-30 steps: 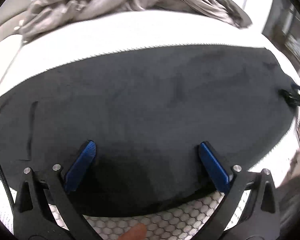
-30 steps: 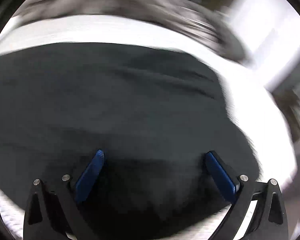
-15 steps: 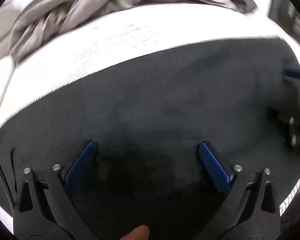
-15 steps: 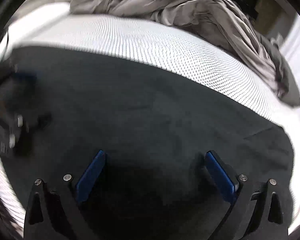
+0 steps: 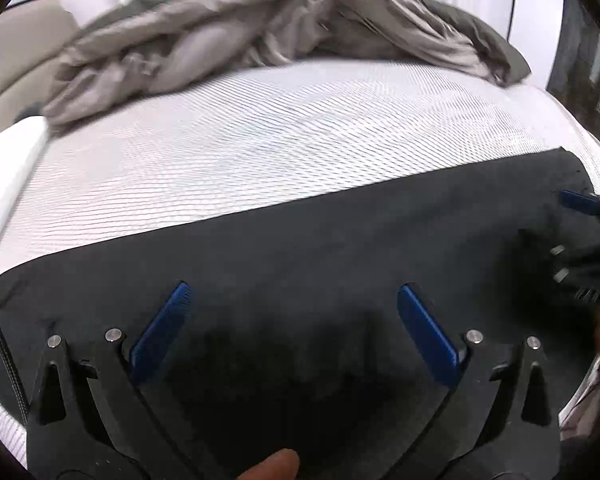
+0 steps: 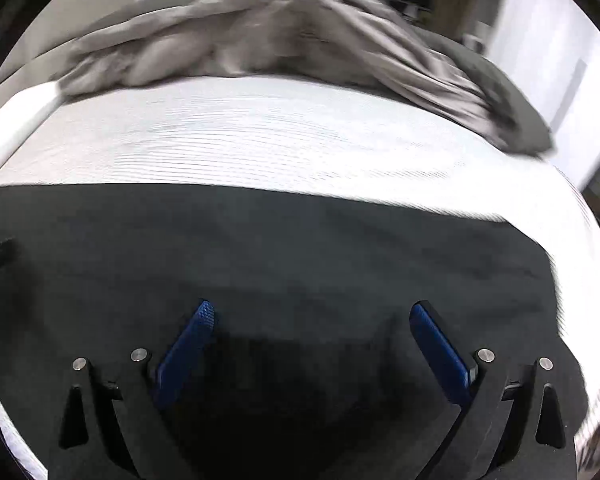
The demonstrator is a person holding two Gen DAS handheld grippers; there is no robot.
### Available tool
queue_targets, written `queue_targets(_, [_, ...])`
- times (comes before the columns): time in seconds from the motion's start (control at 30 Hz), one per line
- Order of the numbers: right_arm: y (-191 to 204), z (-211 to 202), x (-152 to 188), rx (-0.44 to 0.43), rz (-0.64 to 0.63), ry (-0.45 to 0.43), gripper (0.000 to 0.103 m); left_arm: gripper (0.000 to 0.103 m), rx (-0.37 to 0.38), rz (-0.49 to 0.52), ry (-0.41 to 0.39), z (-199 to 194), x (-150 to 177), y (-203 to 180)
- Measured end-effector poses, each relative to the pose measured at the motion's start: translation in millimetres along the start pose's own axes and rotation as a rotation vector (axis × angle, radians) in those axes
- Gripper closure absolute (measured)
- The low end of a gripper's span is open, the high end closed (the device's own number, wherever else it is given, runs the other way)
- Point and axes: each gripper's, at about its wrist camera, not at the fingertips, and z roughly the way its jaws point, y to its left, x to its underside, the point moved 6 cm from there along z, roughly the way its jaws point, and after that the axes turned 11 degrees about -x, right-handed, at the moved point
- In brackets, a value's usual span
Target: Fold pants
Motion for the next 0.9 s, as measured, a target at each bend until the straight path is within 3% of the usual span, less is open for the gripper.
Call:
queue_targets(0.07, [33,15,-13,-0.033,-0.02,0.001,0.003,0.001,0.019,0.023,0.014,14,-8,-10])
queue_targets(0.13, [61,19,-14,-0.064,-0.026,-0.004,0.004,0.019,0.027,0.024,0.05,31,-5,-17])
queue_targets(0.23, [71,39,-25,-0.074,-0.063,0.009,0.007,0.026,0.07,-0.022,0.105,56,3,-9])
queue_targets(0.33, [56,74,-40,-0.038,-0.125,0.081,0.015,0.041,0.026,-0.034,0.093,59,-1,4])
queue_targets(0.43, [29,84,-39,0.001,-0.105,0.107,0.015,0.043,-0.051,-0.091,0.103,70,-4,55])
queue_targets(0.53, [-10,76,-33,0.114,-0.057,0.1,0.015,0.043,-0.17,-0.143,0.095,70,5,116])
queue_targets(0.6, [-42,67,-27,0.212,-0.027,0.097,0.015,0.043,-0.216,-0.18,0.1,65,14,146])
queue_targets(0.67, [-61,61,-22,0.252,0.01,0.09,0.015,0.043,-0.257,-0.214,0.101,57,21,165])
queue_targets(0.73, [-63,55,-23,0.23,0.037,0.069,0.022,0.044,-0.181,-0.239,0.081,41,27,167])
queue_targets(0.77, [-56,51,-25,0.201,0.035,0.06,0.032,0.044,-0.139,-0.243,0.063,32,28,164])
queue_targets(0.8, [-46,48,-28,0.157,0.025,0.045,0.032,0.044,-0.073,-0.234,0.036,19,29,152])
queue_targets(0.9, [31,35,-38,-0.1,-0.068,-0.001,0.032,0.044,0.063,-0.138,0.051,10,39,103])
